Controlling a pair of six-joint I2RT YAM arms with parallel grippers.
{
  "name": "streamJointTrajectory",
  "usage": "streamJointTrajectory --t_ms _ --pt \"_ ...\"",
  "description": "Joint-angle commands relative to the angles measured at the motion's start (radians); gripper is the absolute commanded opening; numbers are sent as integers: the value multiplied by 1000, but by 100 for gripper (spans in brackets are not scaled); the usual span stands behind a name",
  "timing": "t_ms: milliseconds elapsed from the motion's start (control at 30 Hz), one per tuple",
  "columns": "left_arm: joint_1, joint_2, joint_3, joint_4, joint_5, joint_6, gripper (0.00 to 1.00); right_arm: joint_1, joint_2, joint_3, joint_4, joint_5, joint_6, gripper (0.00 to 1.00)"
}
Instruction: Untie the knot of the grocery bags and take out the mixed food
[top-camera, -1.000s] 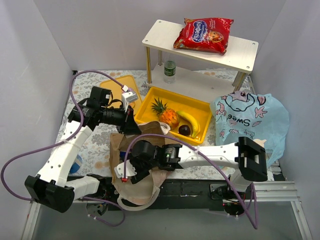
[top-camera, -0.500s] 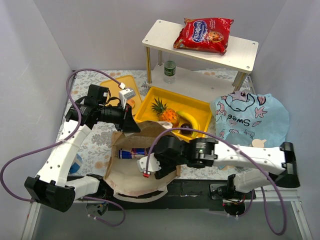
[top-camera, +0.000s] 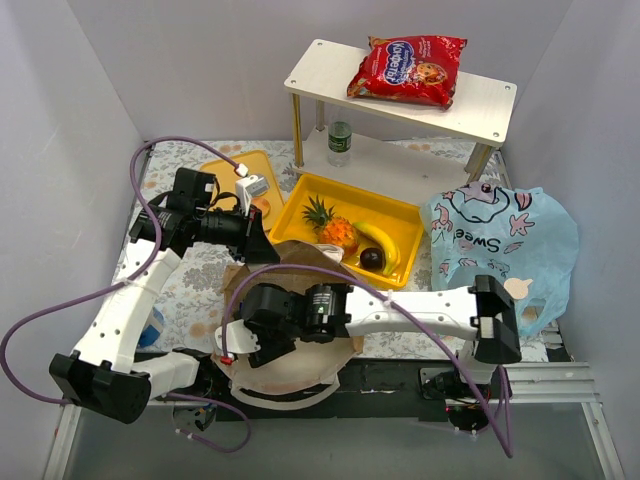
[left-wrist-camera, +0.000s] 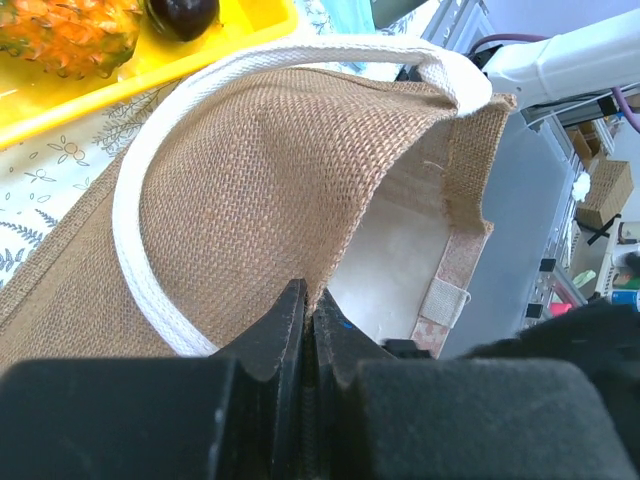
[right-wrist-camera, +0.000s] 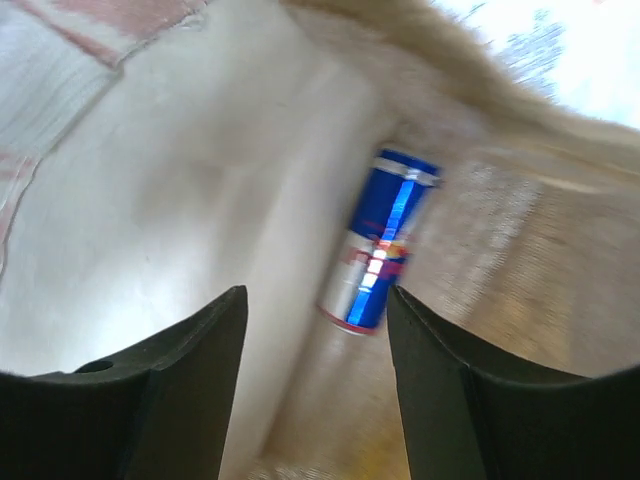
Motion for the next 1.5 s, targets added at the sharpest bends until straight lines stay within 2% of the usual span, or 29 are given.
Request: streamJointTrajectory --t_ms 0,400,533,667,833,967,1000,1067,1133,1200,1333,1467 --pt "9 -37 45 14 68 -26 0 -19 36 -38 52 7 151 66" --pt "13 -116 -2 -24 133 -7 0 -184 206 -55 144 20 144 70" --pt "12 -102 -16 -35 168 4 0 -205 250 -90 226 41 71 73" --pt "12 -93 4 -61 171 13 0 -222 283 -50 207 63 68 74" --pt "12 -102 57 -147 151 59 0 -210 202 -47 110 4 67 73" --pt "13 -126 128 -211 165 105 0 -201 15 -224 64 -34 47 73" --pt "13 -131 166 -269 191 190 0 -201 -77 -260 43 -45 32 73" --pt "12 -123 203 -319 205 255 2 -201 -163 -335 24 -42 -34 73" --pt "5 -117 212 -317 162 264 2 -205 -275 -430 18 -26 -112 73" --pt "1 -116 185 -317 147 296 2 -210 -364 -505 73 -34 -174 73" --pt "1 -74 108 -313 195 309 0 -207 -357 -466 156 -92 -249 73" --pt "-1 -74 48 -222 99 221 0 -188 -210 -348 174 -256 -231 70"
